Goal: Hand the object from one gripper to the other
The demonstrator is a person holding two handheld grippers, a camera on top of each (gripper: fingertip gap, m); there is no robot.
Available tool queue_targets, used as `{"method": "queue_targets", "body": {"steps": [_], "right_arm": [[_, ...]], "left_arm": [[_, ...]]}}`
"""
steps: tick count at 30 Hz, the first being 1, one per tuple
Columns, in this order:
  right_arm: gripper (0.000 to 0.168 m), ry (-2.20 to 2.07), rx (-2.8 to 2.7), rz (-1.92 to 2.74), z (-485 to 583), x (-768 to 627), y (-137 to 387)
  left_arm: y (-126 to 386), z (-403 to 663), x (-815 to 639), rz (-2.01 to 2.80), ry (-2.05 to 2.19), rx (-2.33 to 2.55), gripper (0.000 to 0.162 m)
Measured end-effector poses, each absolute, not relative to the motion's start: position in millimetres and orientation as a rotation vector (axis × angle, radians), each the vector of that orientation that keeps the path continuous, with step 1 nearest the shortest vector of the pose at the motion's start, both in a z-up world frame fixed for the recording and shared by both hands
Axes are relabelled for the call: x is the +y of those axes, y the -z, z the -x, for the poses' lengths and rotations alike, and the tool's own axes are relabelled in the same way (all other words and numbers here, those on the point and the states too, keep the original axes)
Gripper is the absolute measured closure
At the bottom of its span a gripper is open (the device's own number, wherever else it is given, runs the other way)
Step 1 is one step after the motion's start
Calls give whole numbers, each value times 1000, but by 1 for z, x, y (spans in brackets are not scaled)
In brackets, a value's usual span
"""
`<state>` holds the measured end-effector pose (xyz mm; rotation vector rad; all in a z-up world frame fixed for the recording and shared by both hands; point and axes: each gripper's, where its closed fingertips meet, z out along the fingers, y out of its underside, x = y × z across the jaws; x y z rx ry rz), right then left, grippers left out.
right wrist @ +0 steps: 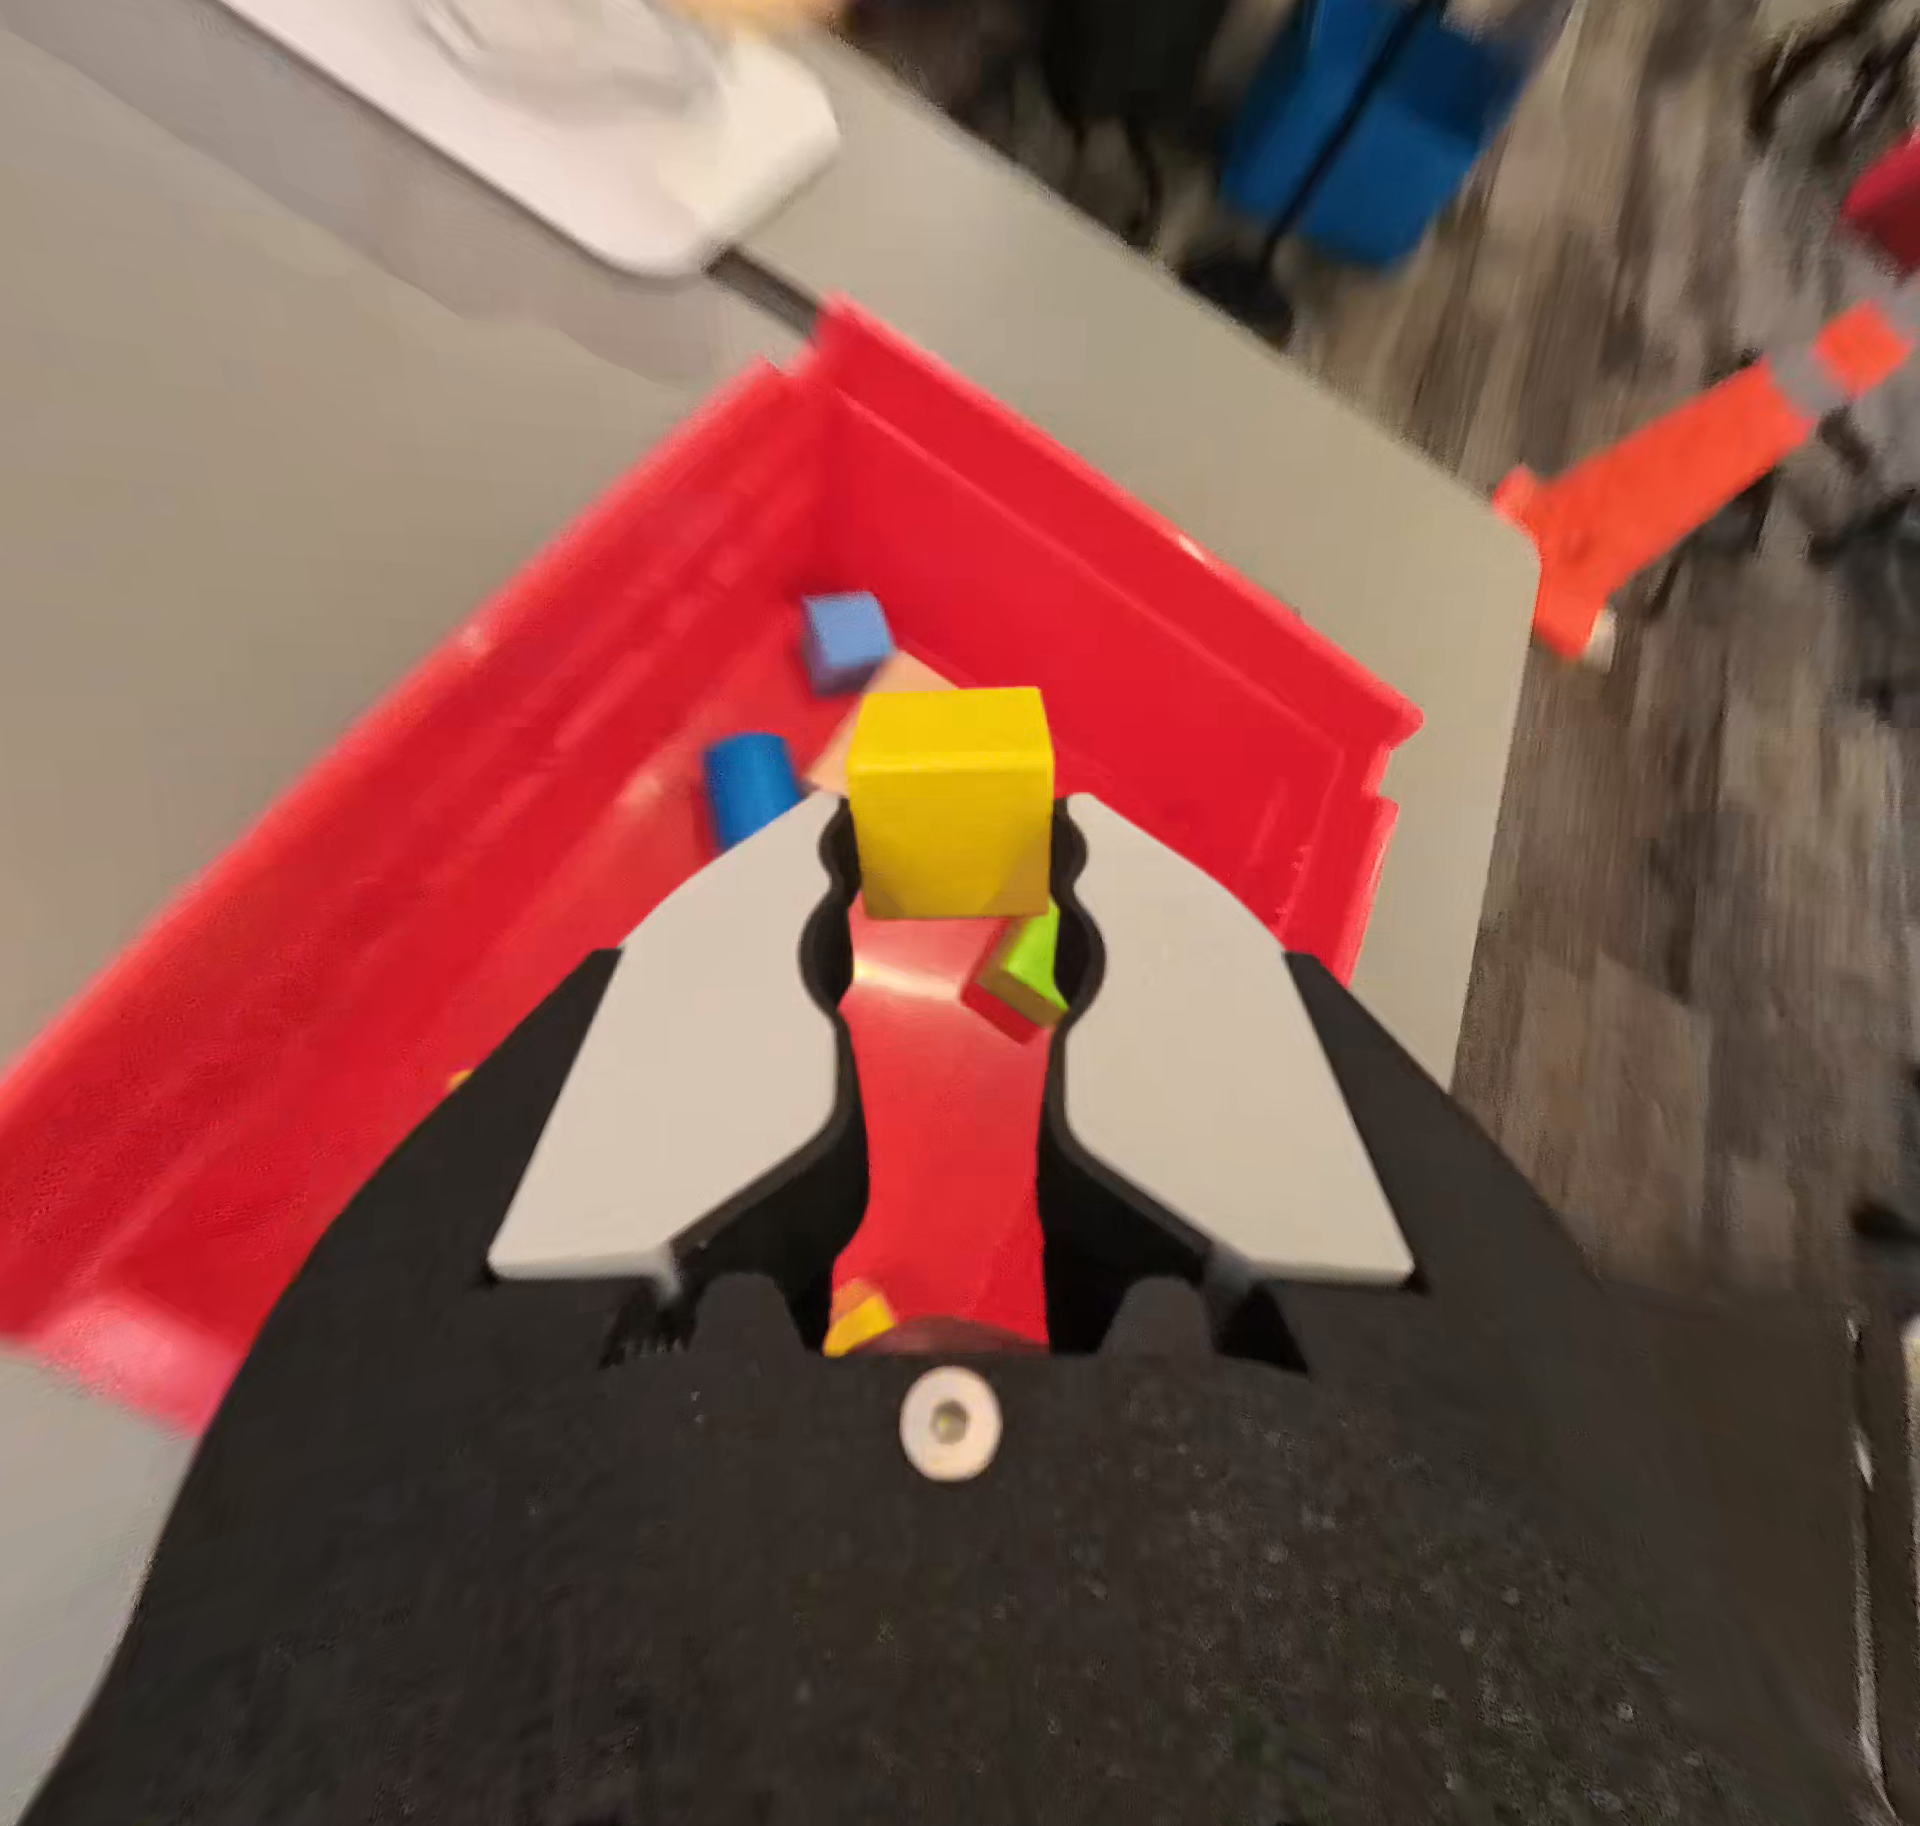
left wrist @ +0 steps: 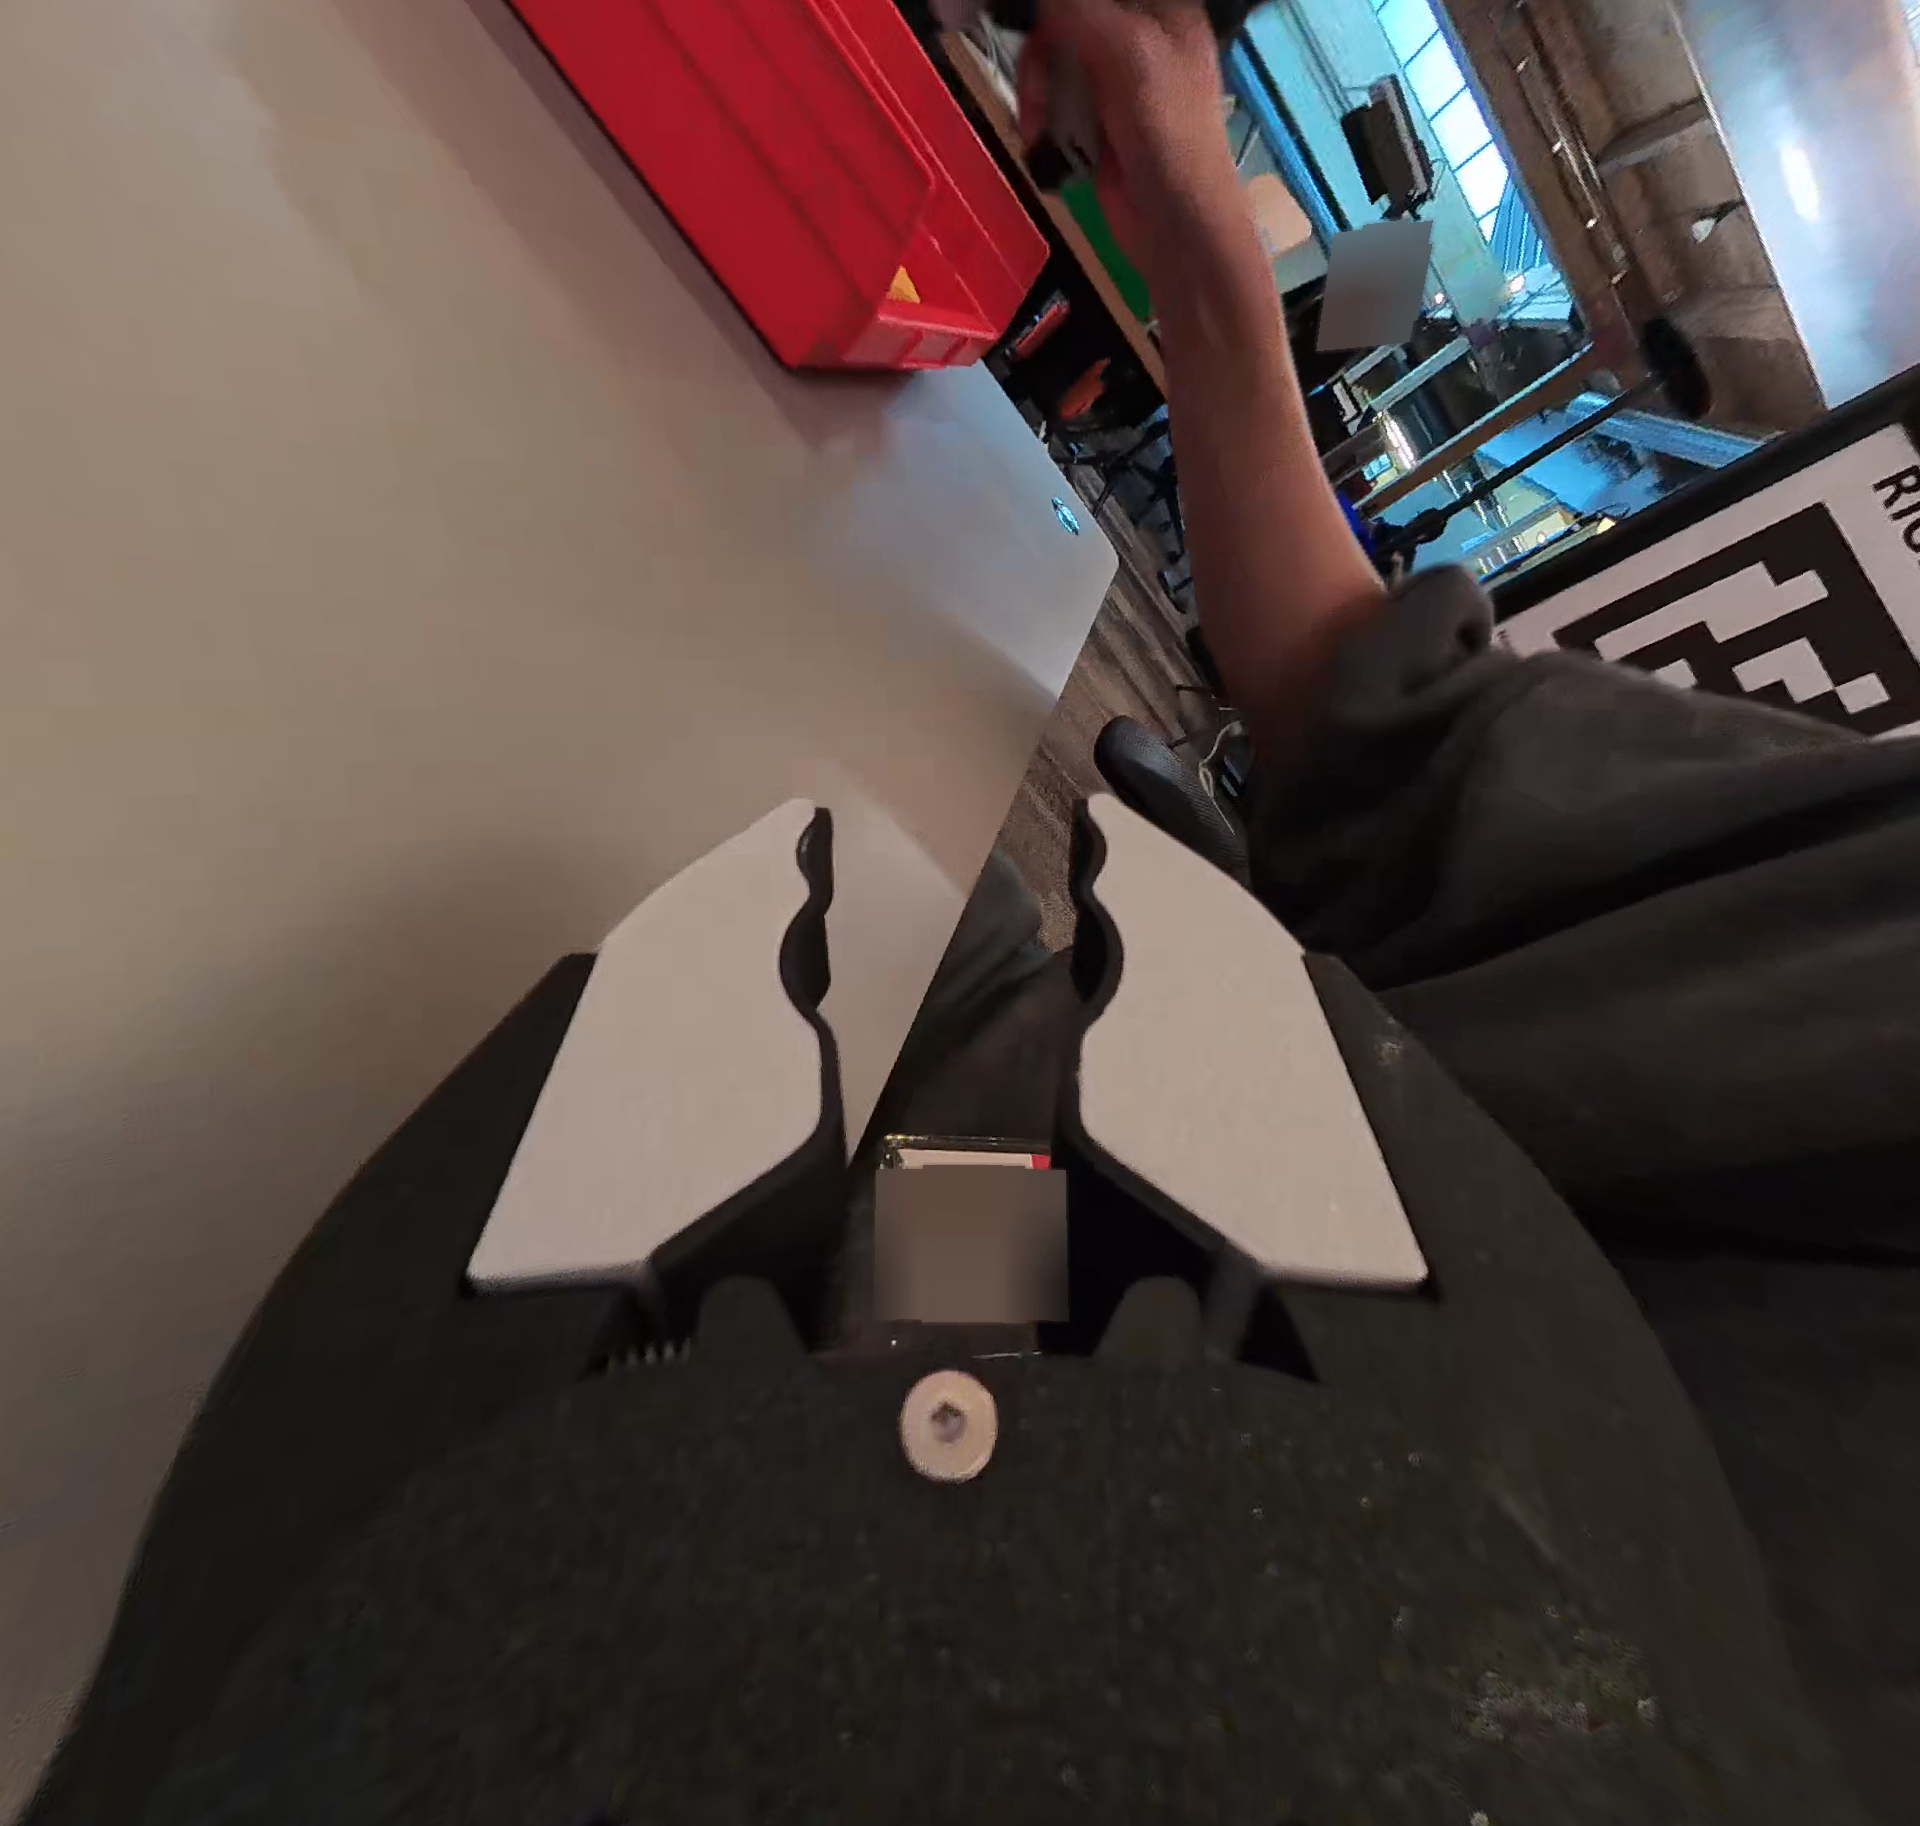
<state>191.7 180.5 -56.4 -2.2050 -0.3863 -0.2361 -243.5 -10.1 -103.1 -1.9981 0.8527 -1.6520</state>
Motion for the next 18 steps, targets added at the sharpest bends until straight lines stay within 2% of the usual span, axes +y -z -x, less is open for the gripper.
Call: {"method": "queue_targets", "body": {"steps": [6, 14, 16, 18], "right_arm": [[133, 263, -300, 2701, -239, 241, 140], [132, 293, -327, 2931, -246, 255, 189], [129, 272, -317, 2907, -246, 256, 191], [110, 317, -283, 2858, -249, 255, 182]], "left_arm": [[105, 243, -10, 2001, 1613, 869, 119], [110, 248, -8, 2011, 1532, 900, 119], [116, 250, -6, 2024, 1440, 940, 119], [125, 253, -1, 2045, 1320, 976, 118]]}}
